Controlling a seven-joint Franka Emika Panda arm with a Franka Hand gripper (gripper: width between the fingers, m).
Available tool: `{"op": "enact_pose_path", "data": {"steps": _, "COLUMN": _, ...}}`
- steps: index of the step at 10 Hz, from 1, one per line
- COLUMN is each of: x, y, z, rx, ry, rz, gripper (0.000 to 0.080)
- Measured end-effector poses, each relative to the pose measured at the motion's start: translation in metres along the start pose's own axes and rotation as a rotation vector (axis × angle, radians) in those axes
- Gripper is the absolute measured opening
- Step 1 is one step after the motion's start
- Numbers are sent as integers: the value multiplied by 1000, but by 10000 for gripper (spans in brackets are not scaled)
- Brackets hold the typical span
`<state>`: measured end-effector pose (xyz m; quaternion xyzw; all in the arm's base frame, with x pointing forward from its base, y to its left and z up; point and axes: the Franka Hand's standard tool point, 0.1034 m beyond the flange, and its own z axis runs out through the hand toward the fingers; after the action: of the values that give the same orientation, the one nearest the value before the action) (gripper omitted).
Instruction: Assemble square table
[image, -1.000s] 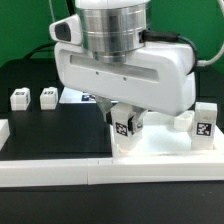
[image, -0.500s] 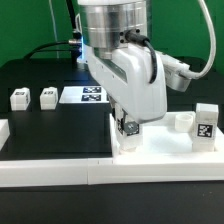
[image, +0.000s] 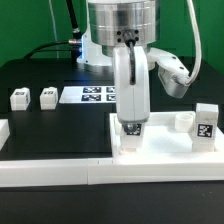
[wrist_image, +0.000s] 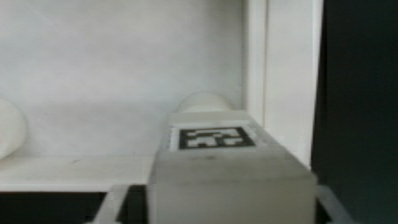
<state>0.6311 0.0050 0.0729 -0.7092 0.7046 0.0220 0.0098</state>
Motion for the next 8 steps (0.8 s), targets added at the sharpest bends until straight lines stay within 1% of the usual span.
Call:
{"op": "enact_pose_path", "data": {"steps": 1, "x": -1, "y": 0, "z": 0, "rx": -5, "ry": 8, "rz": -77, "gripper": 299}}
{"op": "enact_pose_path", "data": {"steps": 2, "x": -3, "y": -2, "z": -2, "rx": -9, "ry": 29, "rz": -239, "gripper": 469}}
{"op": "enact_pose_path", "data": {"steps": 3, "x": -4, "y": -2, "z": -2, "rx": -7, "ry": 36, "rz": -412, "gripper": 607}}
{"op": "enact_pose_path", "data": {"steps": 4, "x": -3, "y": 0, "z": -2, "rx": -5, "ry": 36, "rz": -441, "gripper": 639}}
{"op": "enact_pose_path", "data": {"steps": 6, "x": -3, "y": 0, "z": -1, "rx": -10, "ry": 36, "rz": -622, "gripper": 647}}
{"op": "enact_pose_path", "data": {"steps": 7, "x": -3, "y": 0, "z": -1, "rx": -13, "ry": 38, "rz": -738, "gripper": 647}}
{"op": "enact_pose_path", "data": {"steps": 8, "x": -5, "y": 2, "z": -5, "rx": -24, "ry": 53, "rz": -899, "gripper": 649}}
